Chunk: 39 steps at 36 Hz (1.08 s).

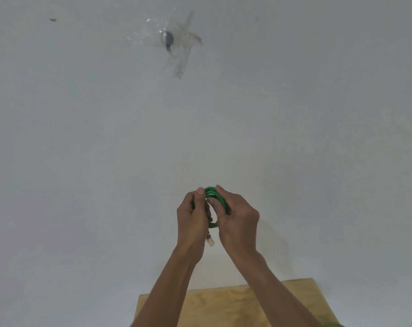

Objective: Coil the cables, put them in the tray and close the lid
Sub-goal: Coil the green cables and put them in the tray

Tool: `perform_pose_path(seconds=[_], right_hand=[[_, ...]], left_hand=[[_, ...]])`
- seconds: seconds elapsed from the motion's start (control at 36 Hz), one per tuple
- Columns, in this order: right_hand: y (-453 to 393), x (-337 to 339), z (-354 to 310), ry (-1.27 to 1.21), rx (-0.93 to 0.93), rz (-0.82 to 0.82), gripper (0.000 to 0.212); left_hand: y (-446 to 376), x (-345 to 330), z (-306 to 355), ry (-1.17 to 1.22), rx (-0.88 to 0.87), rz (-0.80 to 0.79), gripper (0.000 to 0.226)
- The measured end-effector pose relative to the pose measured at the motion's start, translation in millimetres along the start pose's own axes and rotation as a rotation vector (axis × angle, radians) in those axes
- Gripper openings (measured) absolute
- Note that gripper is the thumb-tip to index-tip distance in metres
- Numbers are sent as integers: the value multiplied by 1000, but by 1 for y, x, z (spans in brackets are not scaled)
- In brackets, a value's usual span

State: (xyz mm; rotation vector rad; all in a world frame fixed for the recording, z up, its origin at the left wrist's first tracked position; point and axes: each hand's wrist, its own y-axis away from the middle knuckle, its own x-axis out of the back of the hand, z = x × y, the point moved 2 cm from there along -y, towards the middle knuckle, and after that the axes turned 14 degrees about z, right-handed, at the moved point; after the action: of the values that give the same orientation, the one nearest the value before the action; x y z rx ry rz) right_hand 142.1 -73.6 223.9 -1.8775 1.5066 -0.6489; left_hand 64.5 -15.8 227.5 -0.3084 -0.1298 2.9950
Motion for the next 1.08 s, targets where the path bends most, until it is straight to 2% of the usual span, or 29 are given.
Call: perform_pose_path(seconds=[0.11,0.19,0.33,0.5,0.64,0.72,0.81,0.94,1.0,1.08], right_hand=[[13,2,-6,33,70,18,24],[26,5,-6,84,56,15,23],[48,15,3,115,-58,14,22],[69,34,17,64,-312,-35,23],[88,52,26,67,-395,-57,25],[98,62,35,63,-452,-72,25],[111,74,49,73,-518,-77,26],[152,100,77,136,-607,-115,26],[175,109,91,176,-666,-145,26],[210,118,109,238,-747,-210,27]], left_hand=[[8,11,-6,15,59,-13,44],[15,19,-14,36,116,-20,48],[25,32,-35,-16,195,-54,49],[42,42,-57,-37,281,-122,48],[58,56,-69,-87,300,-165,48],[62,65,-80,-128,272,-130,49],[61,85,-100,-265,163,-45,46],[73,128,-155,-647,-33,9,49],[86,144,-183,-750,-61,-17,55],[111,169,-225,-940,-73,-144,64]])
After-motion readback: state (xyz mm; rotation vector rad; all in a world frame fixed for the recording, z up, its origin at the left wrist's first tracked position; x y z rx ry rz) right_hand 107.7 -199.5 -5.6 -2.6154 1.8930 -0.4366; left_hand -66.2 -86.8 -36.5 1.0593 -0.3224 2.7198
